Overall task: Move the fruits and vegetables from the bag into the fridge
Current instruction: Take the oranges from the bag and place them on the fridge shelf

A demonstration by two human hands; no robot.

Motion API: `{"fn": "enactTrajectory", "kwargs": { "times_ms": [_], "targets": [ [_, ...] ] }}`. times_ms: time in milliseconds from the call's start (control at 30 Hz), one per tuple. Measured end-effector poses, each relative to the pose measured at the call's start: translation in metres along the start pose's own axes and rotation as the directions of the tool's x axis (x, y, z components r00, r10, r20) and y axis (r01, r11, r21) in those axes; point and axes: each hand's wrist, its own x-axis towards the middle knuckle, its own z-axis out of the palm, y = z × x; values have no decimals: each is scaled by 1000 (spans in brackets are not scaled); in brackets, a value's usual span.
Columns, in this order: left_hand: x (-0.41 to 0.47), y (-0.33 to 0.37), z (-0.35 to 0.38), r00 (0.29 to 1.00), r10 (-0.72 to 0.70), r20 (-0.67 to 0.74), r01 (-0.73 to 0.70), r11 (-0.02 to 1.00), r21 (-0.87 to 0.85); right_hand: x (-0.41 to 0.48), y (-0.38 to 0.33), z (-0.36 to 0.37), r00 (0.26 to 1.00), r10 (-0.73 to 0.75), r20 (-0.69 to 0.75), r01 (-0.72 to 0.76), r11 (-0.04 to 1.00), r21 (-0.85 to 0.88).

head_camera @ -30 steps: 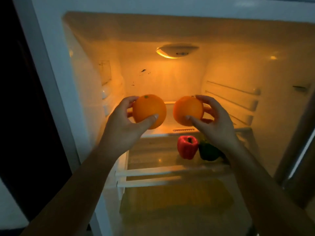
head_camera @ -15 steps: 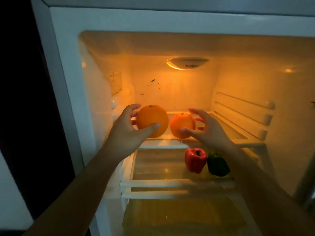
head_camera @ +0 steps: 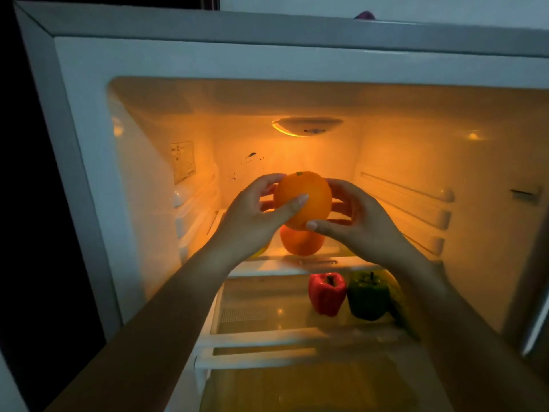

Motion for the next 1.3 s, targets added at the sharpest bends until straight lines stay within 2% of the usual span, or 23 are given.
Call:
{"fn": "enactTrajectory", "kwargs": {
  "times_ms": [67,167,267,367,567,700,967,1167,1300],
  "targets": [
    [0,-6,-2,999,-3,-38,4,1000,16,-3,6,-3,1000,24,-9,-24,1000,-3],
    [0,-24,-16,969,68,-236,-23,982,189,-7,15,-7,996,43,-73,-45,999,-17],
    [-1,-45,-27,942,47,-332,81,929,360,-9,23,-8,986,56,-155,-59,998,-19],
    [0,-59,-24,956,-17,-294,157,873,462,-9,28,-11,972,68,-225,-74,997,-21],
    [1,-77,-15,979,-23,-201,126,846,518,-11,46,-23,941,126,-313,-152,987,-60],
    [8,-80,-11,970,-12,-243,142,838,527,-12,55,-22,939,143,-312,-187,976,-113],
    [33,-97,-15,948,-107,-300,236,870,433,-12,61,-27,929,158,-334,-209,971,-120],
    [35,-99,-19,955,-83,-285,226,828,513,-17,67,-26,933,166,-320,-219,966,-140],
    [22,-85,-21,939,46,-340,160,818,553,-20,68,-28,936,159,-315,-215,965,-151]
  ]
}}
